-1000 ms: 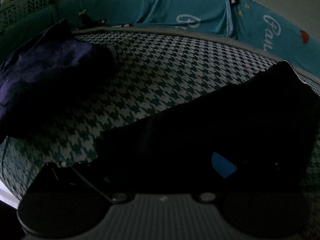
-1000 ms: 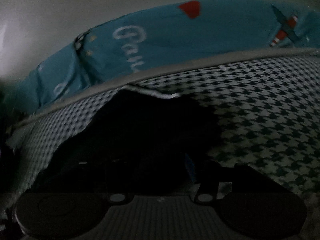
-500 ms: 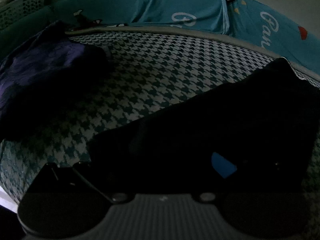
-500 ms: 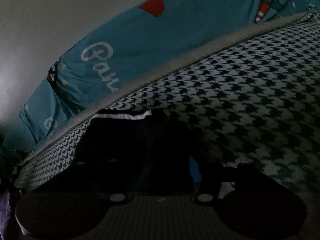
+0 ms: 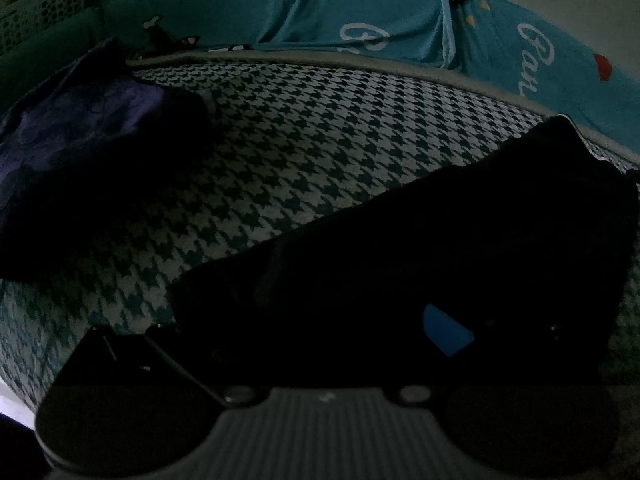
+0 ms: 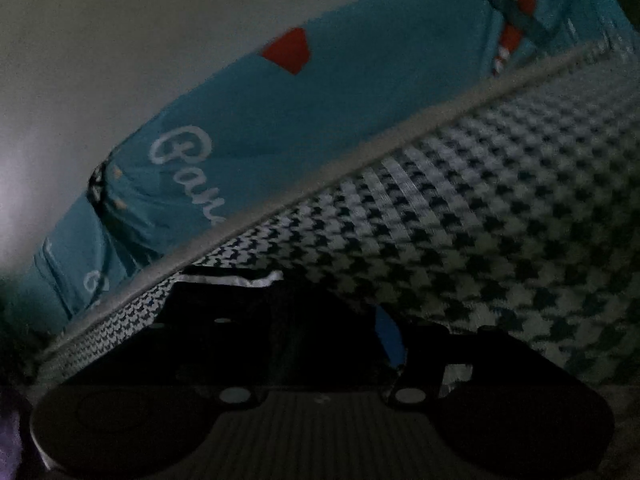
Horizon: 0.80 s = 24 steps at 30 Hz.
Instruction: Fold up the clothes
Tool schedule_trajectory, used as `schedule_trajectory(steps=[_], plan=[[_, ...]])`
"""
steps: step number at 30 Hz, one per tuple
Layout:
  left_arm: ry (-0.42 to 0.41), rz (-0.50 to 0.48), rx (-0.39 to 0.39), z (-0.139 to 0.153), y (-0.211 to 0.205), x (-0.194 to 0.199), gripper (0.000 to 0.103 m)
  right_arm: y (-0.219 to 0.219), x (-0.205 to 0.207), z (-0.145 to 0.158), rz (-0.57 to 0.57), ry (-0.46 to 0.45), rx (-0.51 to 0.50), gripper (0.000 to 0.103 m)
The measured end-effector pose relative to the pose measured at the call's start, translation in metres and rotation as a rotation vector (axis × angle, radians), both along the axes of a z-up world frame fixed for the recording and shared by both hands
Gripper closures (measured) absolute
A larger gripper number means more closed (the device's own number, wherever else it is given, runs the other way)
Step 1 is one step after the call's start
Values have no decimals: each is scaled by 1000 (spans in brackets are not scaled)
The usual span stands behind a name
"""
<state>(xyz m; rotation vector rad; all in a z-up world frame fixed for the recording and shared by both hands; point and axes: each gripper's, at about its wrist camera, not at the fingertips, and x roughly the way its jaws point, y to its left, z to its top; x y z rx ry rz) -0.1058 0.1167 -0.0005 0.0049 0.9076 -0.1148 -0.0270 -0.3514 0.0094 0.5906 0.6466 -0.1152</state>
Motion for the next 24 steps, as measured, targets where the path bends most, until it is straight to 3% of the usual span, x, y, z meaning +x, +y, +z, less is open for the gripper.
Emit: schedule_trajectory(steps=[7, 15, 18, 21, 23, 24], plan=[[-1, -4, -1, -1, 1, 0, 0, 3, 18, -10, 94, -36, 19, 41], [-2, -12, 17, -3, 0, 1, 0, 32, 41, -10, 220, -49, -118, 40], [-3, -13, 24, -4, -1, 2, 0, 39, 48, -10, 253, -52, -164, 49], [-3, -14, 33, -5, -3, 2, 0, 40, 54, -11, 248, -53, -179, 64], [-3, -14, 37, -5, -3, 2, 0, 37, 56, -12, 239, -52, -166, 81], [-3, -15, 38, -5, -4, 2, 0, 36, 57, -13, 236, -52, -160, 83]])
